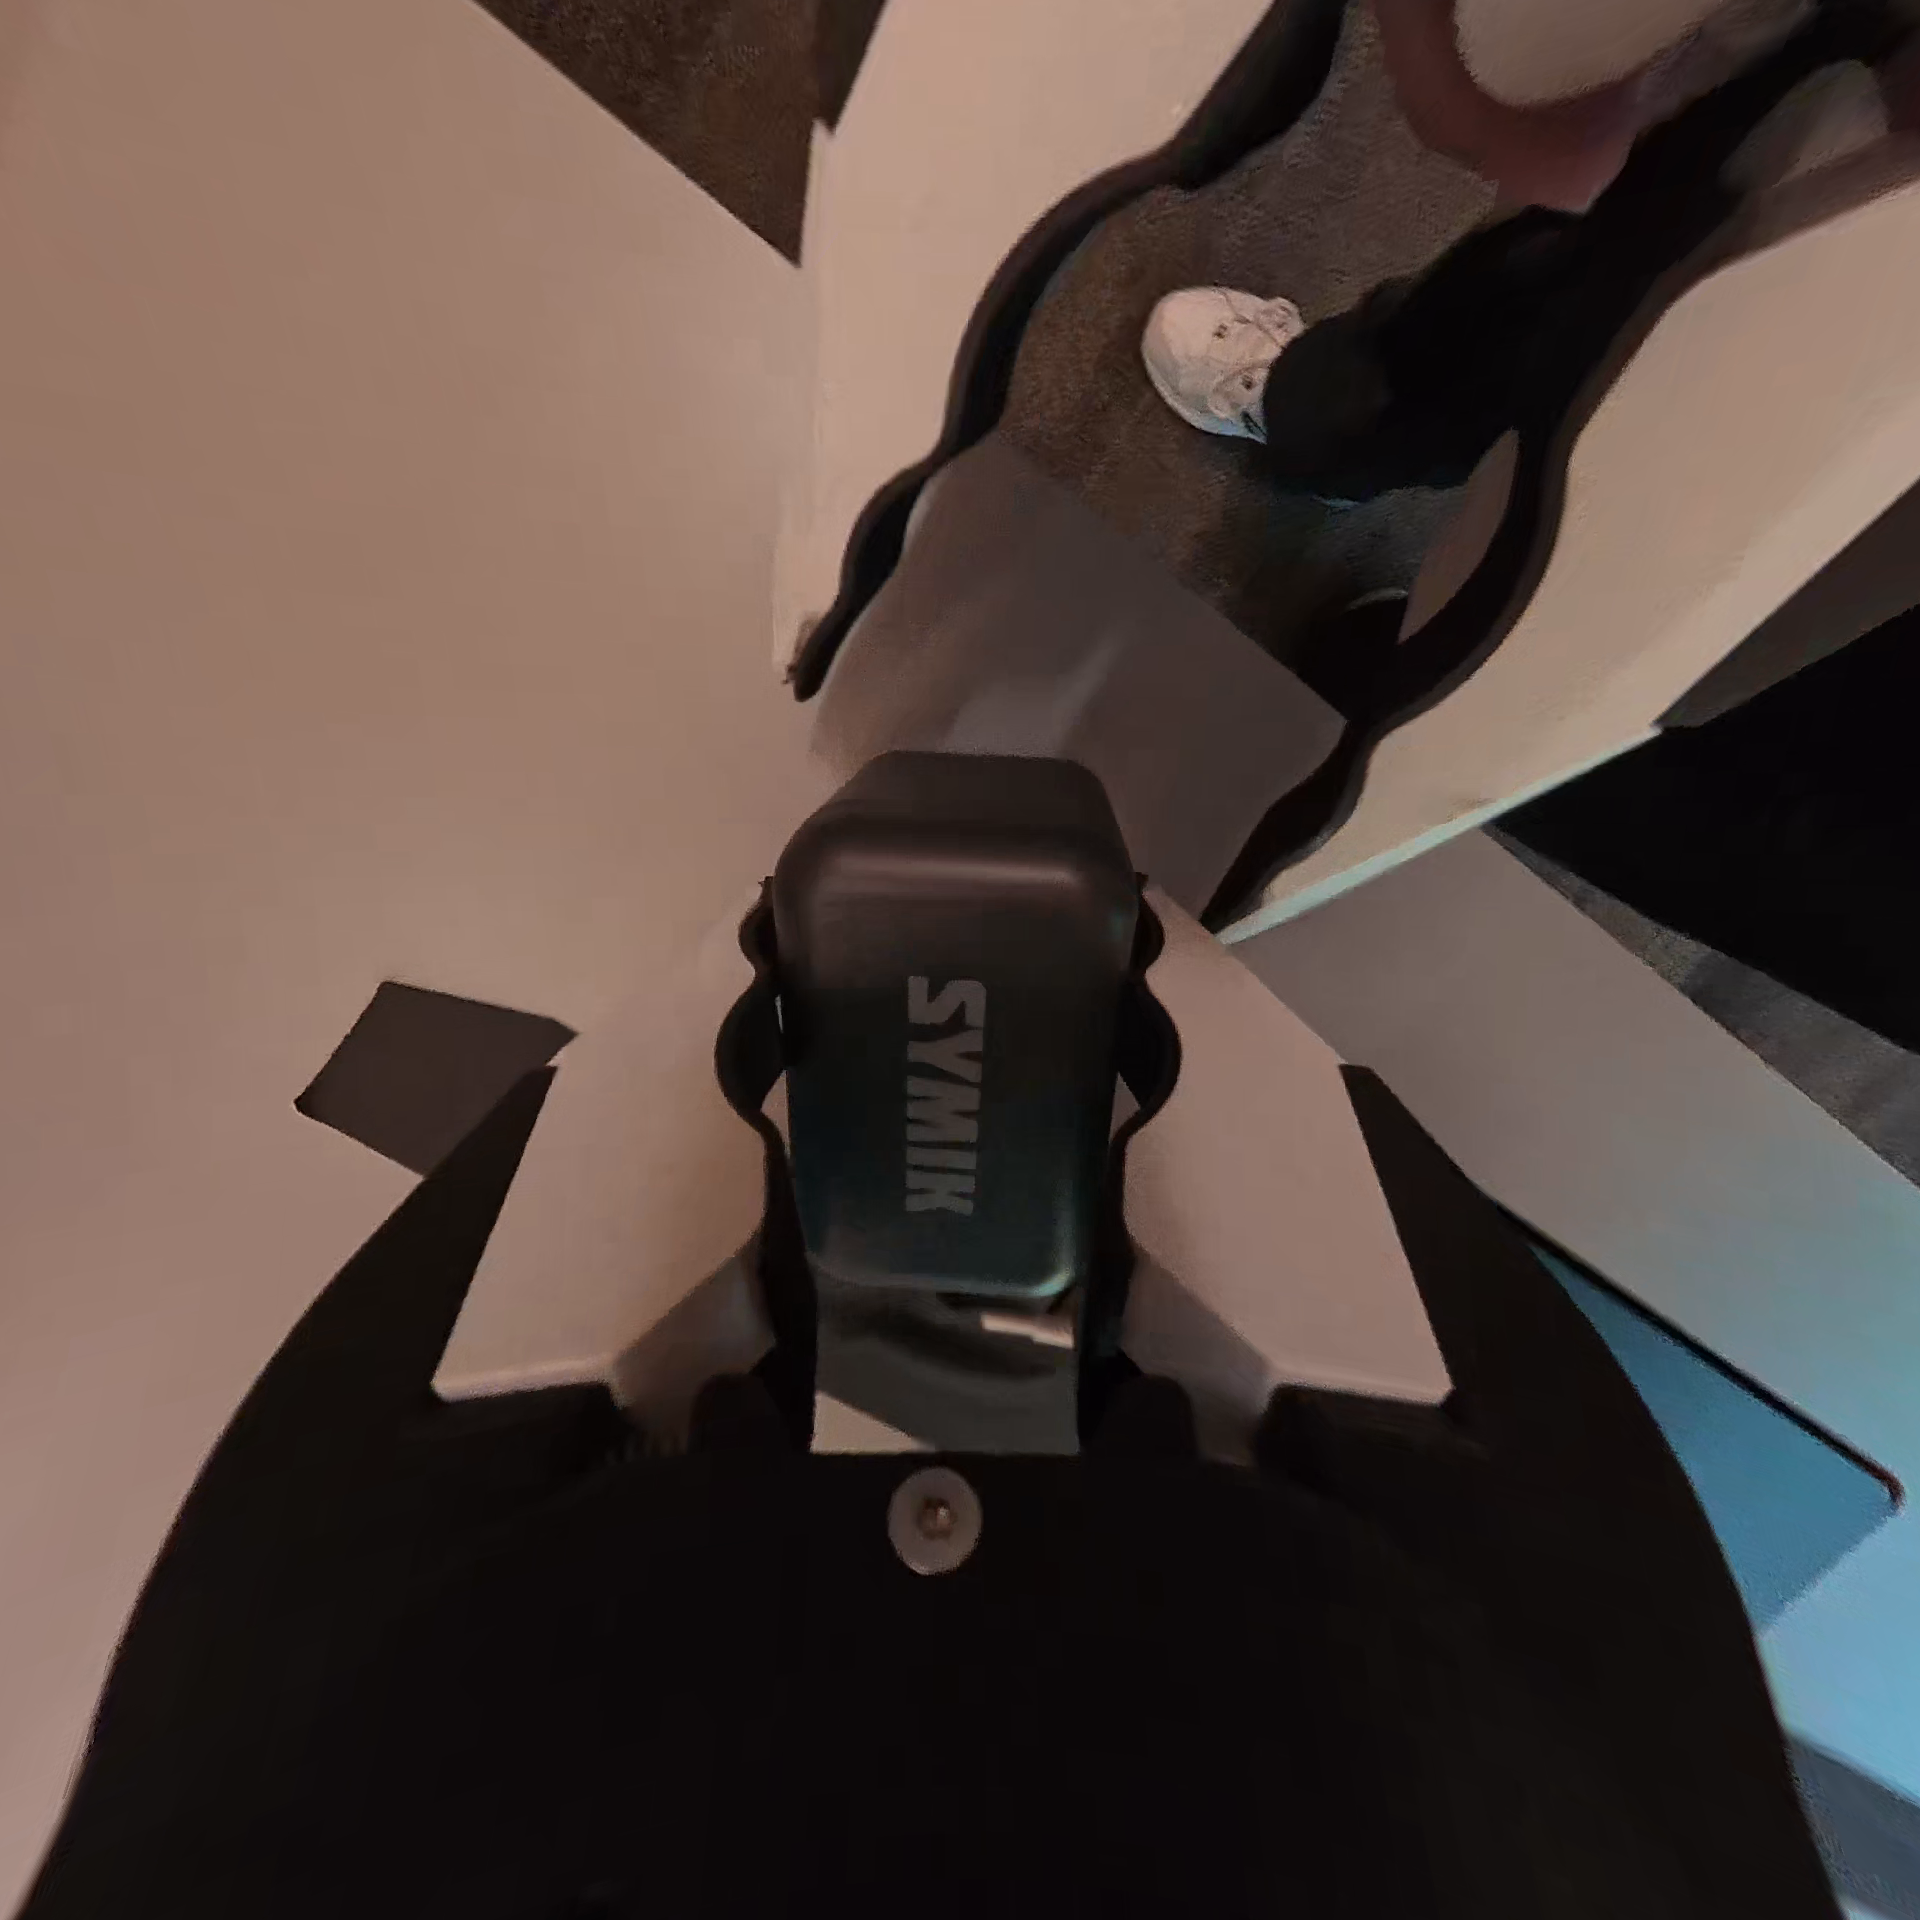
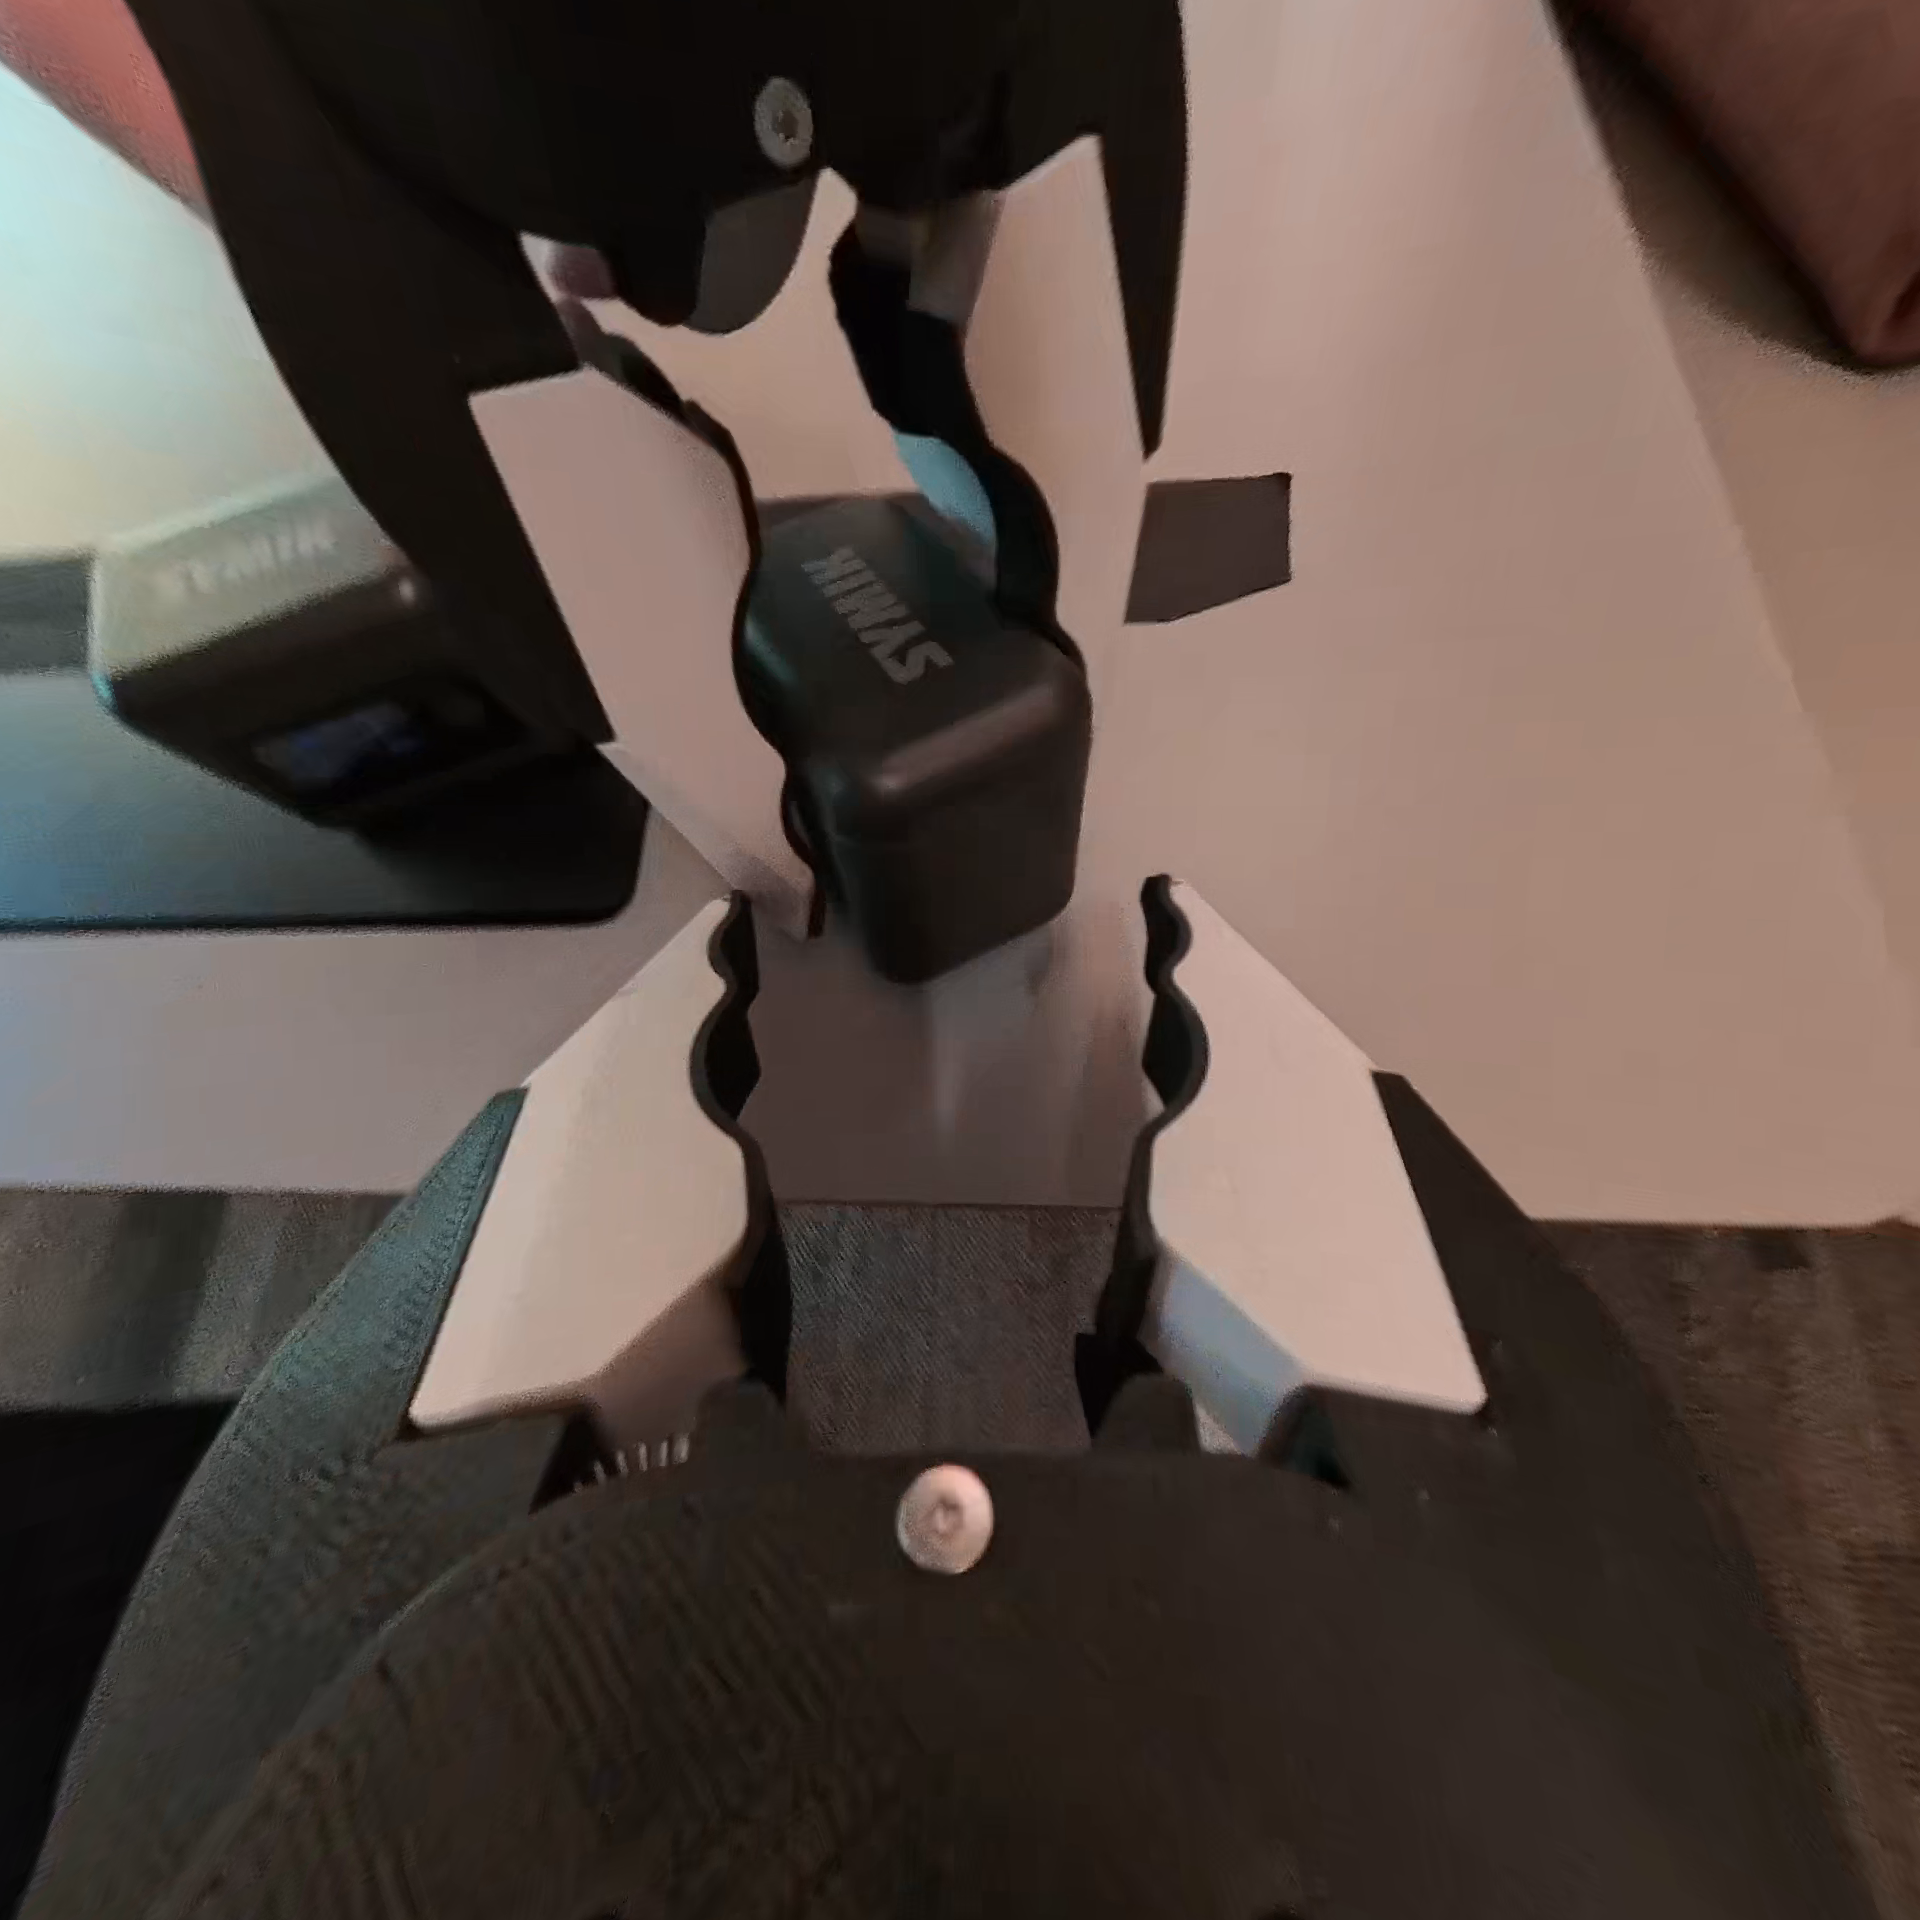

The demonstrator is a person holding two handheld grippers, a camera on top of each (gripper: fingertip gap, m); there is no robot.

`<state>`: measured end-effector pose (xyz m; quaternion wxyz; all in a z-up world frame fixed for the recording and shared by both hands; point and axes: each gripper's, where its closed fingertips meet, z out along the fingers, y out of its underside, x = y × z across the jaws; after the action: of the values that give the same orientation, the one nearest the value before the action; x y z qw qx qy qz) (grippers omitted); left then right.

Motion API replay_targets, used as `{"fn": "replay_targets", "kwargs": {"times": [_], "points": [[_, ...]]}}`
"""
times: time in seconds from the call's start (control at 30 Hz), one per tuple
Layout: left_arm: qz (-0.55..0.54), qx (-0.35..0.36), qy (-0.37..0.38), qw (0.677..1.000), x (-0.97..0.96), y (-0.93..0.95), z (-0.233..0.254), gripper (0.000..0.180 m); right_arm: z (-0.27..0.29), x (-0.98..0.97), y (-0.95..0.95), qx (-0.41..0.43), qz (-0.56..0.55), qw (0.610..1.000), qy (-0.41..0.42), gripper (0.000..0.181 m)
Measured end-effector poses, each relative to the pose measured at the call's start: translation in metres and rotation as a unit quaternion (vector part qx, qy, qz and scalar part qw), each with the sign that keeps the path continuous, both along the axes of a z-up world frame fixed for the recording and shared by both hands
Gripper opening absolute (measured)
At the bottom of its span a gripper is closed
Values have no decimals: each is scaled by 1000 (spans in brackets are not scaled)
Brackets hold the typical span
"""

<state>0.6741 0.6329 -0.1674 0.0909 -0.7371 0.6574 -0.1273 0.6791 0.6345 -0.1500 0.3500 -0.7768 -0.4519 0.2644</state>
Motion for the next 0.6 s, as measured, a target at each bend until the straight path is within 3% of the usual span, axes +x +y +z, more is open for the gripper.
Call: {"fn": "replay_targets", "kwargs": {"times": [0.2,0.33,0.53,0.6], "points": [[100,15,-54,993,-6,1,-2,70,-1,-6,2,21,84,996,2,78],[166,57,-133,975,-39,-1,26,53,6,-11,4,31,102,994,5,78],[302,153,-328,882,-88,-1,121,48,34,-9,3,40,101,993,36,80],[337,187,-363,848,-104,2,138,65,40,-3,4,43,105,993,31,81]]}}
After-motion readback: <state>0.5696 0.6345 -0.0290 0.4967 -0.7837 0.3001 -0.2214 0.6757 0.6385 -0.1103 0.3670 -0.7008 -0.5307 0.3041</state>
